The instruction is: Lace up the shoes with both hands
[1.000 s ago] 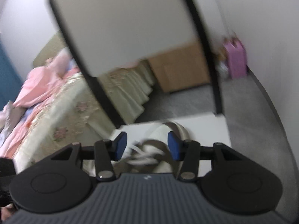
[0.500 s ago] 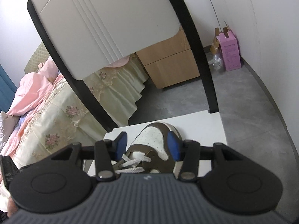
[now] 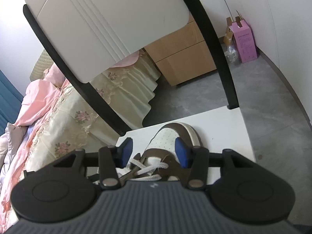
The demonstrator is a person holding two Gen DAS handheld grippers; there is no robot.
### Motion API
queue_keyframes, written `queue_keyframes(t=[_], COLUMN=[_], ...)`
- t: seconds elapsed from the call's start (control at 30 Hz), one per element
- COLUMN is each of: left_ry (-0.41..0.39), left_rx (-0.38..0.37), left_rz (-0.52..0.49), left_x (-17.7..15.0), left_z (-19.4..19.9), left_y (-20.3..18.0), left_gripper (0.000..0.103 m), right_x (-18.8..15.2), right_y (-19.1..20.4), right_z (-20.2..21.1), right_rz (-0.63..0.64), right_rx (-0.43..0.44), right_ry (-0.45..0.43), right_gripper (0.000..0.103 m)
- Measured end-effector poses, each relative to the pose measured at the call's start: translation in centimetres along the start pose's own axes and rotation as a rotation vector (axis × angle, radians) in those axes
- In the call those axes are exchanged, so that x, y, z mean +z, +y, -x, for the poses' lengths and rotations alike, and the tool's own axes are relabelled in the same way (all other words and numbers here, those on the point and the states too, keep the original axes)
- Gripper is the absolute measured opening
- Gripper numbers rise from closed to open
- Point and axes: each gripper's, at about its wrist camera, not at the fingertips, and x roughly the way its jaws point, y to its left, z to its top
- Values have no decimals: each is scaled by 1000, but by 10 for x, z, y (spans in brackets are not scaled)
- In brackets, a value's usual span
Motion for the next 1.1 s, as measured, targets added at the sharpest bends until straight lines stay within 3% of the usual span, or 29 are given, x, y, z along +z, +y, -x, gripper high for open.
queue_keyframes(t=[0.1, 0.2, 0.33, 0.47, 0.63, 0.97, 1.1], left_ry=[-23, -57, -86, -85, -98, -81, -68], left_rx=[-5, -23, -113, -255, -416, -522, -548], left_rz=[19, 21, 18, -36, -36, 30, 43], left_x=[1, 2, 4, -1, -11, -21, -24], left_z=[3, 13, 27, 42, 50, 53, 55], left_y=[1, -5, -24, -59, -86, -104, -109], left_gripper=[6, 3, 3, 3, 3, 3, 3], right_x=[-2, -3, -5, -9, -18, -35, -37], right_y=[1, 3, 7, 19, 39, 71, 72], right_z=[-1, -1, -1, 1, 2, -6, -10], right_rz=[-1, 3, 7, 52, 97, 224, 219], right_rx=[4, 10, 34, 52, 145, 279, 277], right_ry=[5, 8, 10, 3, 28, 125, 133], right_gripper=[50, 50, 50, 50, 50, 50, 40])
